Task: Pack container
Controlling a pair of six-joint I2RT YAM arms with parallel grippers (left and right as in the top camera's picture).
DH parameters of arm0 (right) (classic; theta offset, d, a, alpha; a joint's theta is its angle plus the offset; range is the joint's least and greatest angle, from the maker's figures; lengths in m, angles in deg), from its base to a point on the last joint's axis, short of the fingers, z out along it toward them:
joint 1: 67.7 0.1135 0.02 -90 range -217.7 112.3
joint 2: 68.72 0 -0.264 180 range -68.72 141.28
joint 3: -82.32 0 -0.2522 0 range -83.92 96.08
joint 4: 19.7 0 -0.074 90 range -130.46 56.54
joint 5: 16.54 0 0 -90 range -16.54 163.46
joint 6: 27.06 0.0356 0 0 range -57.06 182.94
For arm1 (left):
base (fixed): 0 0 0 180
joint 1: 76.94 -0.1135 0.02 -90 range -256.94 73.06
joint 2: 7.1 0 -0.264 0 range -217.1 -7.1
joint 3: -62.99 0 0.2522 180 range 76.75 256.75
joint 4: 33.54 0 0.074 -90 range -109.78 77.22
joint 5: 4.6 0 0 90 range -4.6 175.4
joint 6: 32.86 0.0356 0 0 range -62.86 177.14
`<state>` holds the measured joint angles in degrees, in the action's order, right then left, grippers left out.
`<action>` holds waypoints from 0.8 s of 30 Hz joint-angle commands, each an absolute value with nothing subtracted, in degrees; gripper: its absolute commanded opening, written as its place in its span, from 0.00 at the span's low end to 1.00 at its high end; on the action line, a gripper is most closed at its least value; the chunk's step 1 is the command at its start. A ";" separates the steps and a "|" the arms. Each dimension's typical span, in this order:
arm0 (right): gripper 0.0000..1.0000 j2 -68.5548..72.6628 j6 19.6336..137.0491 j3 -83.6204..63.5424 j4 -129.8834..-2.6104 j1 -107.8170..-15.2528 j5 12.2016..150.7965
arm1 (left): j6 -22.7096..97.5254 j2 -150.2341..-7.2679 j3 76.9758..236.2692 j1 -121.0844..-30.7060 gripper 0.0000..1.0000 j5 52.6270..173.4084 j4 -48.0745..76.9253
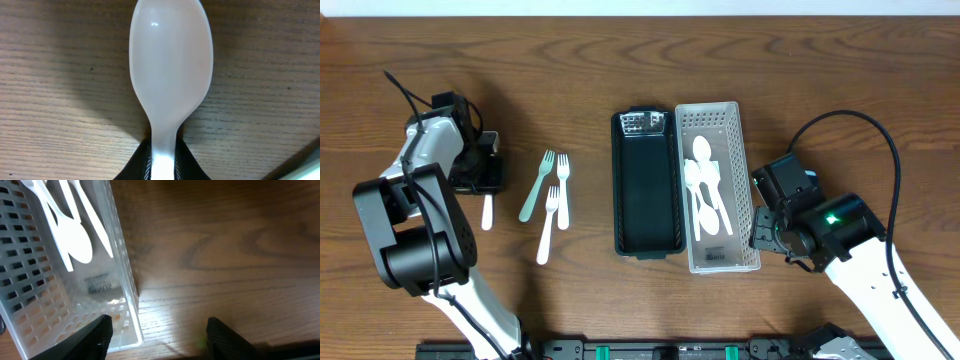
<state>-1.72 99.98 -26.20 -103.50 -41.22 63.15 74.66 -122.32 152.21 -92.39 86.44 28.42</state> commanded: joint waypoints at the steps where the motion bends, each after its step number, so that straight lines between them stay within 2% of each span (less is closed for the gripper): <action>1: 0.64 -2.55 100.64 -26.25 -102.91 -41.68 62.30 | 72.02 -121.80 153.21 -91.01 0.06 86.31 29.15; 6: 0.64 -3.20 99.37 -26.14 -102.78 -47.08 62.32 | 71.32 -116.49 155.18 -87.82 0.06 86.26 31.03; 13: 0.69 -3.57 88.64 -26.01 -100.94 -60.13 64.64 | 66.25 -103.96 156.88 -80.34 0.06 86.24 35.64; 18: 0.72 -3.46 86.01 -26.01 -100.90 -65.68 65.51 | 59.91 -95.48 156.88 -71.56 0.06 86.29 39.29; 24: 0.73 -3.31 86.01 -26.01 -100.88 -67.43 65.60 | 48.35 -90.72 156.88 -57.07 0.06 86.46 39.31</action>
<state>-2.87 87.63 -26.20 -101.03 -66.84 65.05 57.13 -91.57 156.19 -61.66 86.72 39.29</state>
